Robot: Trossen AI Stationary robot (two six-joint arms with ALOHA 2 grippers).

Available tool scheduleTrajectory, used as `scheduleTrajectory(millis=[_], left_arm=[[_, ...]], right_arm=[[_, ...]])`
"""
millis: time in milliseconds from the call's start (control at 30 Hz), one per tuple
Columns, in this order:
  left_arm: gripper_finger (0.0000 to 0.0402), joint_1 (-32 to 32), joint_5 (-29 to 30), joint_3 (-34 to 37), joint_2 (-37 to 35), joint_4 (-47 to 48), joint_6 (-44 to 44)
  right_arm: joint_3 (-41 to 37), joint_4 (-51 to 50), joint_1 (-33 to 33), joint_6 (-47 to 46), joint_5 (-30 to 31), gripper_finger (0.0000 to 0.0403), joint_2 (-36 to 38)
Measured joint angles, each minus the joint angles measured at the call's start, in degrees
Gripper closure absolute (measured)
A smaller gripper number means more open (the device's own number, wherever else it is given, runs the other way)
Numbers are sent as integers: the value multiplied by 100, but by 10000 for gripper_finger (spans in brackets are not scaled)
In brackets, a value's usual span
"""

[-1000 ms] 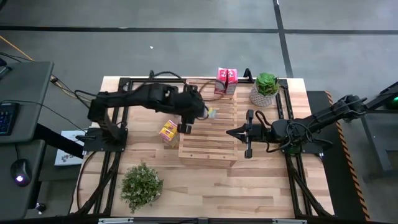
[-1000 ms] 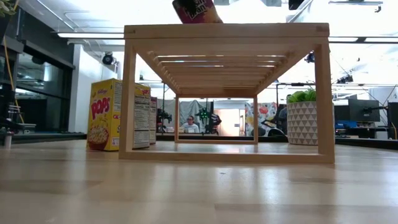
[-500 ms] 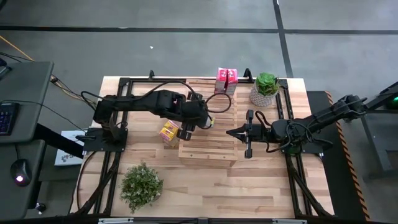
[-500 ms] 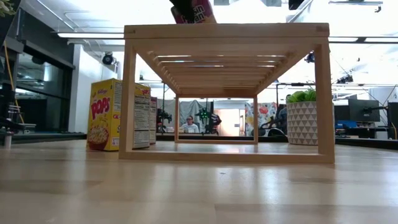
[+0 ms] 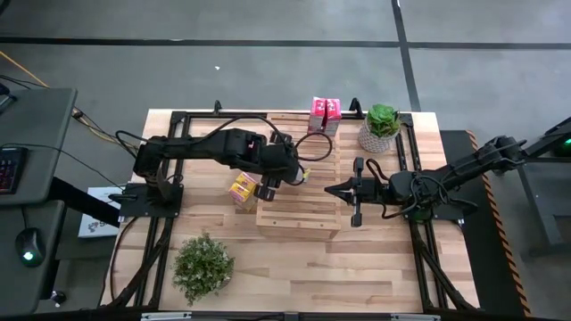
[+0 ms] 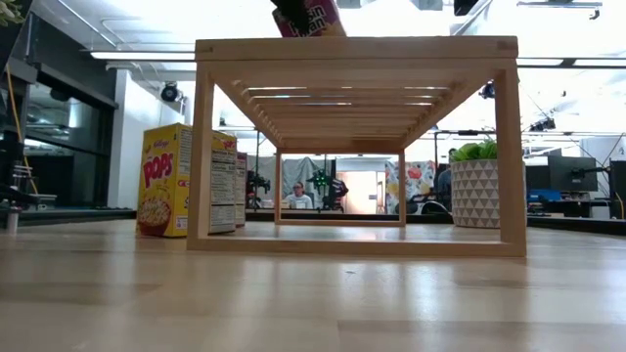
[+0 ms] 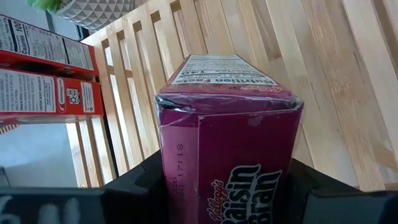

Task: Stack cereal on shelf
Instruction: Put the bottom purple cereal box on the shelf

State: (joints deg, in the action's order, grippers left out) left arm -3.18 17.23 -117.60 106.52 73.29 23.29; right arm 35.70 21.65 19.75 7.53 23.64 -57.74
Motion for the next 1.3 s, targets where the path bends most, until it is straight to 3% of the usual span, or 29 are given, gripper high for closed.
scheduleTrajectory(millis=[767,1300], left_arm=[[223,0,-4,2,0,12,-11],[148,4,95,2,-2,7,-64]], right_arm=[[0,0,0,0,-1,402,0],[0,0,0,0,-1,402,0]])
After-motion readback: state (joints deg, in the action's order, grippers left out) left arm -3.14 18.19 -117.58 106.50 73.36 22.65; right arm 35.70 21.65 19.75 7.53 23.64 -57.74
